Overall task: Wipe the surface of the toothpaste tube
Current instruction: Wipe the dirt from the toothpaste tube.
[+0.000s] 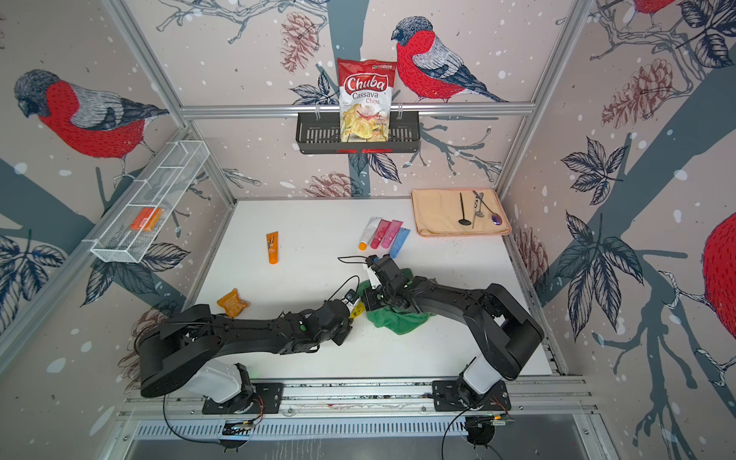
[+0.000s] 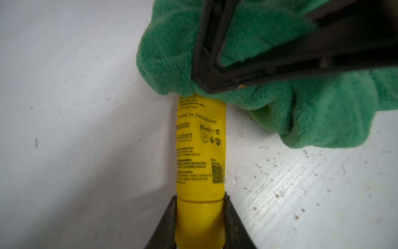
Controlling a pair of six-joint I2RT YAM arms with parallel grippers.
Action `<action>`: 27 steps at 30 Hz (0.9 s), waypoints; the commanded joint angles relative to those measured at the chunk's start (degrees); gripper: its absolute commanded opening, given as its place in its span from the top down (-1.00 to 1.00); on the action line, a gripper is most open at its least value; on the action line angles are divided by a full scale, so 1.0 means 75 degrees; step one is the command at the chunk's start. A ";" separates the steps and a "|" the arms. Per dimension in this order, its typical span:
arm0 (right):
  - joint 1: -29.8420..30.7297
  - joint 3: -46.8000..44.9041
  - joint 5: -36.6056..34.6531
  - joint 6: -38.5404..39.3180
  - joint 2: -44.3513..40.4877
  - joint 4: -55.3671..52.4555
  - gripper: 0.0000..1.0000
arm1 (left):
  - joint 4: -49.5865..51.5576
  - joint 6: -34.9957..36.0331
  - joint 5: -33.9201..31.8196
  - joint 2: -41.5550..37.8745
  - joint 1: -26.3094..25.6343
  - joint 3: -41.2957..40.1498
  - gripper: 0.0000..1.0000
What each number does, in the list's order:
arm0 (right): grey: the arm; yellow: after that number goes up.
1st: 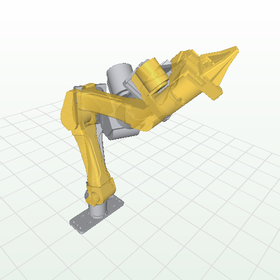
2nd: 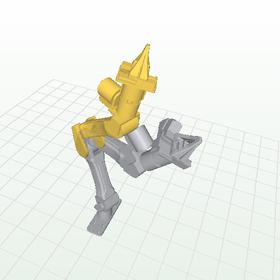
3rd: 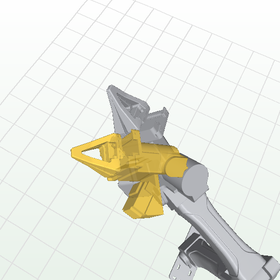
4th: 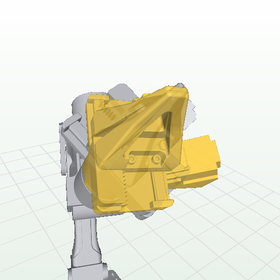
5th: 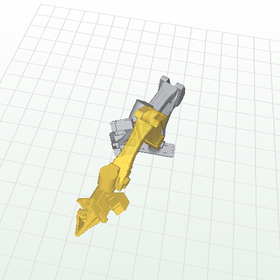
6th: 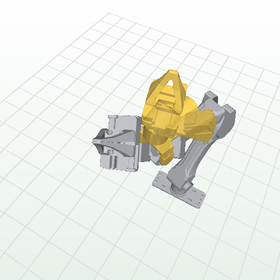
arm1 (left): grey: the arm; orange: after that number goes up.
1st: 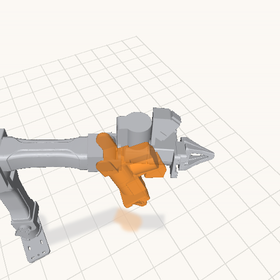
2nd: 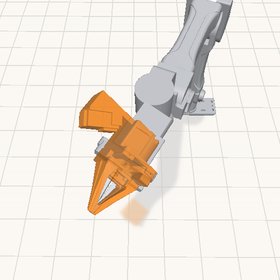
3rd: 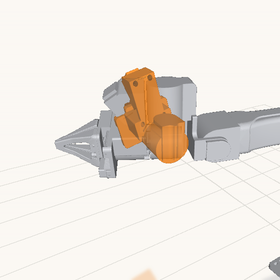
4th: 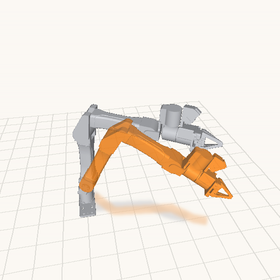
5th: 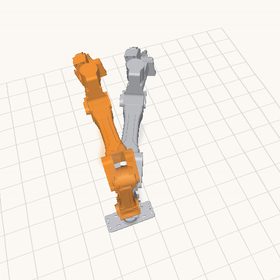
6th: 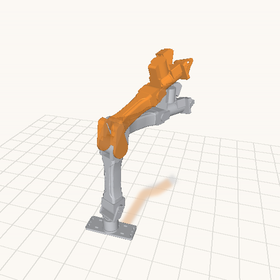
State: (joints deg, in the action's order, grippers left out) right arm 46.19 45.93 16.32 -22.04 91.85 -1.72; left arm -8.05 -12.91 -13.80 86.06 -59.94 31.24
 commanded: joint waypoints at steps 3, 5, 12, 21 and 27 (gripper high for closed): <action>0.0391 -0.0031 0.0807 -0.0546 0.0258 0.1039 1.00 | -0.0857 0.0226 0.0134 0.0049 0.0044 -0.0184 0.40; 0.0477 -0.0025 0.0888 -0.0611 0.0436 0.1148 1.00 | -0.0920 0.0228 0.0131 0.0023 0.0070 -0.0237 0.40; 0.0222 -0.0031 -0.1526 -0.0341 0.0690 -0.0221 1.00 | -0.1047 0.0154 0.0051 -0.0178 0.0149 -0.0404 0.43; -0.0900 -0.0416 -0.2368 0.0017 0.0203 -0.0639 1.00 | -0.1077 0.0197 0.0146 0.0042 0.0188 -0.0317 0.47; -0.0133 -0.0436 -0.0313 -0.0295 -0.0266 0.0236 1.00 | -0.1103 0.0197 0.0155 0.0091 0.0208 -0.0299 0.48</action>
State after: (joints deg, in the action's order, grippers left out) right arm 42.72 42.61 6.20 -23.33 91.07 -0.99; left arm -14.35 -12.01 -13.52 86.48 -58.54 28.56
